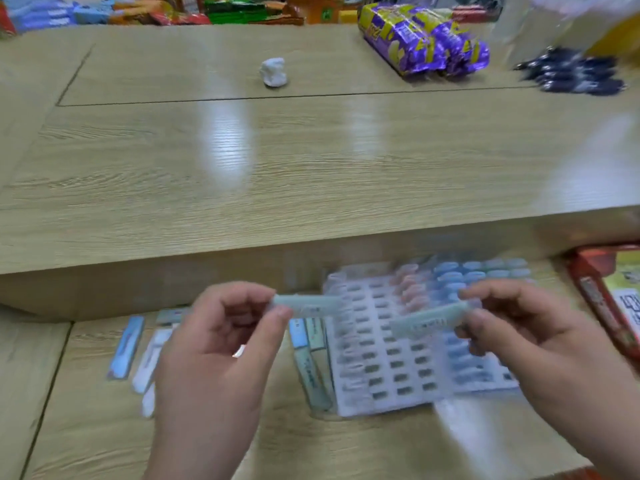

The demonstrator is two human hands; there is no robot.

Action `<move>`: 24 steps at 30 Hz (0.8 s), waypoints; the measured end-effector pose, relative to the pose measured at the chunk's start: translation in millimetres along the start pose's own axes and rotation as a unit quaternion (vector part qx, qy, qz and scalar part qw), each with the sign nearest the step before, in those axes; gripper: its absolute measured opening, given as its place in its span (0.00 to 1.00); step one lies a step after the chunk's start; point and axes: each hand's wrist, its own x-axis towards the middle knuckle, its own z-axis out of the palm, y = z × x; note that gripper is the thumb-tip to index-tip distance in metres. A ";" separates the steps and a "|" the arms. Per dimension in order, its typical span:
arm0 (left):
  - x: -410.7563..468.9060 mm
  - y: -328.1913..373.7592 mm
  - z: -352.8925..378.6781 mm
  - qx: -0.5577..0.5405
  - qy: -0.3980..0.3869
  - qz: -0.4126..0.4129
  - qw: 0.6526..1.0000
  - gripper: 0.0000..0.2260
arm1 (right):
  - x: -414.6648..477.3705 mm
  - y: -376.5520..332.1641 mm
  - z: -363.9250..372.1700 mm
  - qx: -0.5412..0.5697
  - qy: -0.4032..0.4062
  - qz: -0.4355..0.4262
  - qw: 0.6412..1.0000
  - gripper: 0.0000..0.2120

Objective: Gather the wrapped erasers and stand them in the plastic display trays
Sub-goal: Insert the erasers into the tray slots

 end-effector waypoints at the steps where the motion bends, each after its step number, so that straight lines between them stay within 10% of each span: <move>1: -3.6 1.9 16.7 0.007 -0.021 0.012 1.000 0.08 | -1.1 4.7 -19.5 -0.010 0.020 -0.008 1.000 0.03; 4: -14.7 6.5 65.2 0.053 -0.086 0.057 0.993 0.08 | -3.0 25.1 -71.0 -0.073 0.047 -0.024 0.996 0.21; 10: -38.0 0.6 142.1 0.100 -0.141 0.104 0.979 0.14 | 4.9 56.7 -123.3 -0.190 0.122 -0.081 0.971 0.06; 24: -52.7 -35.5 217.2 0.250 -0.151 0.238 0.926 0.03 | 43.2 116.9 -123.7 -0.313 0.036 -0.241 0.918 0.08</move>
